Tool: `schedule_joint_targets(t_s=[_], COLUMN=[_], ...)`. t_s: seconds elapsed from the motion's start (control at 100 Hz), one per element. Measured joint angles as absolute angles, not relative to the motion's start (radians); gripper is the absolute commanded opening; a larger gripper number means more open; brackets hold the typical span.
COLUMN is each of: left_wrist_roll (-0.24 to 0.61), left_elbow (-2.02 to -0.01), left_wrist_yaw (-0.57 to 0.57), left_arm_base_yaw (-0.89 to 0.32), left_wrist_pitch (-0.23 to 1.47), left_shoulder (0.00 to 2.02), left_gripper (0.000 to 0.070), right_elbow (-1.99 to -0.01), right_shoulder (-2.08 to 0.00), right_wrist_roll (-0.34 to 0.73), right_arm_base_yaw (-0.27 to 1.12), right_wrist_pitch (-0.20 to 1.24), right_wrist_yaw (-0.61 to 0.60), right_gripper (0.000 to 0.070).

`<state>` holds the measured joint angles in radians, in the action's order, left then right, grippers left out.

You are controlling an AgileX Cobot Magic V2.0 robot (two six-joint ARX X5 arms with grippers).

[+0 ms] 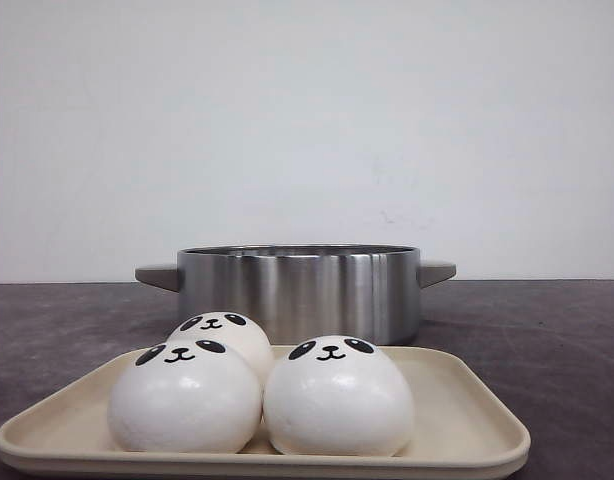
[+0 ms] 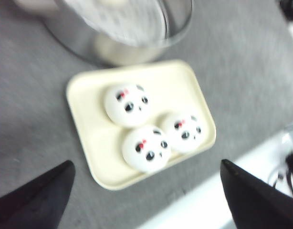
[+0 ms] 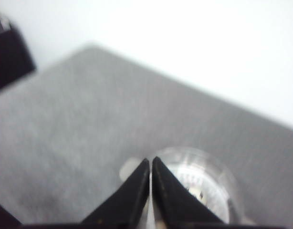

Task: Steam buns
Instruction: 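Lower the left gripper onto the rear panda bun nearest it and grasp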

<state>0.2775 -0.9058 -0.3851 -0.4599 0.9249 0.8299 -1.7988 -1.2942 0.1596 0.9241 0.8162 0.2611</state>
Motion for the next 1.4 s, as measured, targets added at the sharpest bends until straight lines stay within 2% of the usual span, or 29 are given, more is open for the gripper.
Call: schedule_joint_targets(t_s=[0.18,0.36,0.54,0.61,0.93,1.3,1.34,1.4], left_wrist_roll=[0.317,0.379,0.405,0.420,0.536,0.565,0.566,0.566], left_elbow=[-0.906,-0.906,-0.925,-0.925,-0.941,-0.947,-0.947,-0.947], left_wrist_yaw=[-0.282,-0.250,-0.140,-0.113,-0.094,-0.046,-0.036,-0.019], left_arm_base_yaw=[-0.580,-0.679,-0.763,-0.774,-0.775,-0.774,-0.774,-0.774], left_wrist_pitch=[0.830,0.681,0.641,0.622,0.506,0.529,0.530,0.529], left_shoulder=[1.001,1.157,1.293,1.333,1.468,1.560,1.562,1.563], left_gripper=[0.0611,0.0611,0.0614,0.0646,0.0643,0.0624,0.0613,0.0536], right_elbow=[-1.800,-1.800,-1.800,-1.800,-1.800,-1.800,-1.800,-1.800], right_shoulder=[-1.140,-1.073,-1.014,-0.992,-0.953,-0.951,-0.951,-0.951], right_wrist_roll=[0.160,0.174,0.184,0.186,0.210,0.217,0.217,0.217], right_arm_base_yaw=[1.015,1.022,1.021,1.021,1.021,1.021,1.021,1.021], right_wrist_pitch=[0.839,0.876,0.879,0.882,0.966,1.002,1.004,1.008], right_wrist_yaw=[0.317,0.318,0.318,0.318,0.319,0.319,0.319,0.319], right_gripper=[0.0000,0.0000,0.0000,0.0000,0.0000,0.0000,0.0000,0.0000])
